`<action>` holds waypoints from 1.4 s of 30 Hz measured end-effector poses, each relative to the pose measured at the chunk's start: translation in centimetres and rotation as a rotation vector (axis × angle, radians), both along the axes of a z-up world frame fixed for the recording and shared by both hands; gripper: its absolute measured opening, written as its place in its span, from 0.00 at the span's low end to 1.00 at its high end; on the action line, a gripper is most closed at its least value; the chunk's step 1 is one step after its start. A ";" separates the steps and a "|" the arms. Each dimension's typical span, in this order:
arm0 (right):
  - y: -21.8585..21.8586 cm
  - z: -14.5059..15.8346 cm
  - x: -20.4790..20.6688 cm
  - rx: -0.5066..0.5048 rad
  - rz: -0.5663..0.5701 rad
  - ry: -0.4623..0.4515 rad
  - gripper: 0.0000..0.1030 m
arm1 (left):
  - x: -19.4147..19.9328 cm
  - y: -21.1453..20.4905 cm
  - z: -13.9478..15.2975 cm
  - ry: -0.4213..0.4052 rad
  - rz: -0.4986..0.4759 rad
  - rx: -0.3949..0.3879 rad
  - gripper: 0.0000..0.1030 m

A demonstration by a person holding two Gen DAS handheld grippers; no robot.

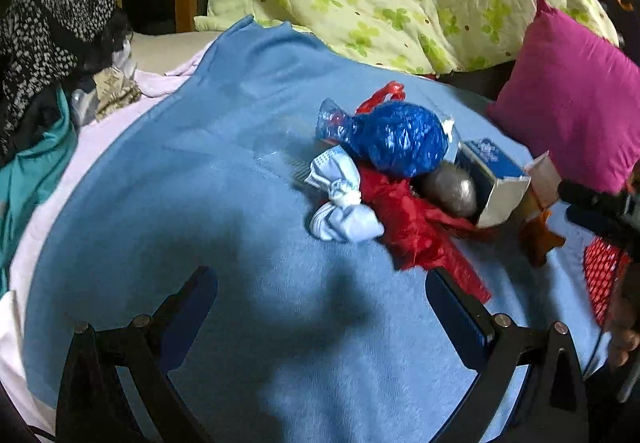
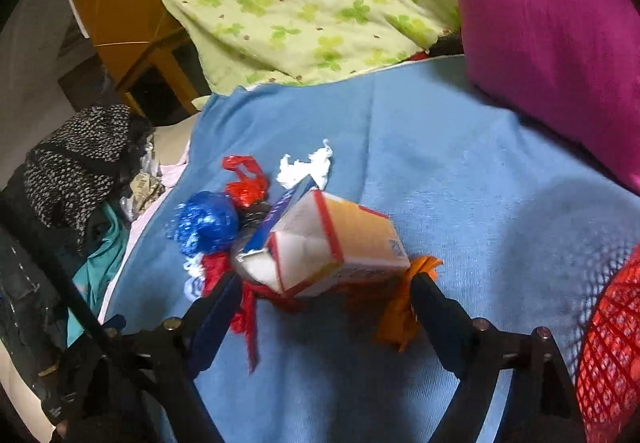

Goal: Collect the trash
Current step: 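Grasp the blue toothpaste box with the right tool while the left tool grasps the blue plastic bag, then carry the toothpaste box with the right tool while the left tool carries the bag to the red basket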

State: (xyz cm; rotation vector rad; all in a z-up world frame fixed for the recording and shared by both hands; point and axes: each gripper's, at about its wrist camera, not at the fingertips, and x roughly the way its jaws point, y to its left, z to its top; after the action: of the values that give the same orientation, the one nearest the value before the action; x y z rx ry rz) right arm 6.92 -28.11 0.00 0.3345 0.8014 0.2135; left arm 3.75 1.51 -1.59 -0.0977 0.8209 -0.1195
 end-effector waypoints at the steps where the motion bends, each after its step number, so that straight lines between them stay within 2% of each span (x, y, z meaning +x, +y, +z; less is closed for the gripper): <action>1: 0.2 -0.1 0.3 0.000 0.011 0.001 0.85 | 0.2 0.0 0.2 -0.002 0.001 0.000 1.00; 6: 1.8 -0.5 0.8 -0.102 0.076 -0.011 0.85 | 3.5 -0.2 3.1 -0.030 -0.018 0.035 1.00; 8: 1.8 -0.9 1.0 -0.113 0.089 -0.003 0.85 | 5.4 -0.7 4.2 -0.018 -0.048 0.020 1.00; 11: 1.7 -1.3 1.4 -0.129 0.101 -0.001 0.68 | 8.0 -1.9 5.0 0.017 -0.089 -0.012 1.00; 13: 1.6 -1.7 1.7 -0.152 0.106 0.003 0.61 | 9.6 -3.2 5.0 0.034 -0.107 -0.004 1.00; 14: 1.6 -1.9 1.9 -0.144 0.117 0.006 0.54 | 10.1 -3.7 4.9 0.043 -0.113 -0.002 1.00; 15: 1.6 -2.0 2.1 -0.127 0.133 0.009 0.49 | 10.5 -4.1 4.8 0.055 -0.123 -0.004 0.96; 17: 2.0 -2.2 2.3 -0.139 0.147 0.006 0.46 | 11.8 -5.7 4.0 0.101 -0.157 0.008 0.87; 20: 2.3 -2.2 2.1 -0.164 0.168 0.006 0.47 | 12.9 -6.5 2.7 0.149 -0.158 0.016 0.71; 21: 2.3 -2.1 2.0 -0.160 0.175 0.004 0.50 | 13.0 -6.7 2.2 0.166 -0.165 0.006 0.60; 24: 2.1 -1.6 1.4 -0.195 0.171 -0.031 0.68 | 13.0 -6.4 1.4 0.186 -0.157 -0.013 0.58; 27: 1.7 -1.6 1.0 -0.214 0.174 -0.049 0.69 | 12.7 -5.9 1.3 0.178 -0.158 -0.030 0.53; 32: 0.9 -2.3 2.3 -0.248 0.101 -0.024 0.70 | 10.5 -5.7 1.9 0.145 -0.174 -0.030 0.50; 35: -0.1 -2.4 2.9 -0.187 0.076 -0.013 0.69 | 8.3 -5.4 3.1 0.112 -0.195 -0.042 0.50; 37: -0.9 -2.5 3.2 -0.127 0.061 0.002 0.56 | 7.2 -5.4 3.7 0.089 -0.212 -0.050 0.50; 38: -1.0 -2.5 3.2 -0.114 0.060 0.007 0.39 | 6.2 -5.4 4.1 0.072 -0.224 -0.056 0.50; 39: -1.3 -2.6 3.4 -0.106 0.050 0.021 0.32 | 5.6 -5.4 4.4 0.062 -0.231 -0.060 0.50; 40: -1.4 -2.7 3.4 -0.101 0.042 0.025 0.30 | 4.6 -5.4 4.8 0.045 -0.243 -0.061 0.50; 42: -1.8 -2.5 3.1 -0.094 0.029 0.023 0.16 | 3.4 -5.5 5.3 0.022 -0.254 -0.059 0.50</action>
State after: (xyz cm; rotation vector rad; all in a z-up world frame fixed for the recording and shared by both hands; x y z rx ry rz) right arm 10.06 -29.87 -2.54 0.2372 0.8369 0.1987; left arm 7.14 -4.02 3.73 -0.0504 0.8496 -0.3824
